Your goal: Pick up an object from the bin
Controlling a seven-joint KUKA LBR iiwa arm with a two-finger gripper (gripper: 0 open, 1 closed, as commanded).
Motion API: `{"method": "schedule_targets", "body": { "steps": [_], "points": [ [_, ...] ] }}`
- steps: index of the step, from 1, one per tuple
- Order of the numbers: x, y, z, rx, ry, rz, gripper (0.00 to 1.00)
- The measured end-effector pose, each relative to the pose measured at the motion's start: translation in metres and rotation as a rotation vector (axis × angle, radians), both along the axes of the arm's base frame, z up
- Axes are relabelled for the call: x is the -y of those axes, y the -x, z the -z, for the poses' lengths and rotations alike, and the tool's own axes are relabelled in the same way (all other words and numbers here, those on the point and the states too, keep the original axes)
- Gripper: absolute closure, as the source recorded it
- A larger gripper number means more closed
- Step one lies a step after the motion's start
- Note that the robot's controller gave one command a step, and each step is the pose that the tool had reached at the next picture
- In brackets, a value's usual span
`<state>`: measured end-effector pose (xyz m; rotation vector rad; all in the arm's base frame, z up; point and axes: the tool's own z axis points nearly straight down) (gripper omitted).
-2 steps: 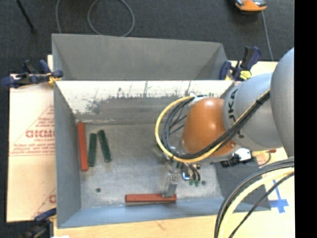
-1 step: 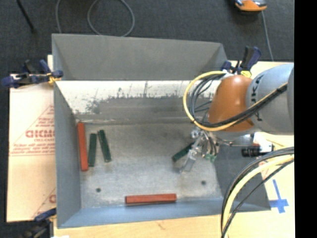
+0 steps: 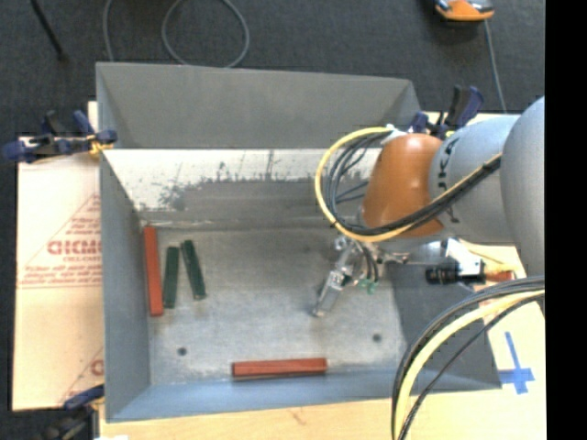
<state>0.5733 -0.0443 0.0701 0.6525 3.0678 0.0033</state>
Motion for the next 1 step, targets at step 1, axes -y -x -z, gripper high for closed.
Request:
{"method": "schedule_targets", "body": {
  "steps": [1],
  "points": [
    [0.0272,-0.0008,-0.0007,0.002,0.002,0.020,0.00]
  ]
}}
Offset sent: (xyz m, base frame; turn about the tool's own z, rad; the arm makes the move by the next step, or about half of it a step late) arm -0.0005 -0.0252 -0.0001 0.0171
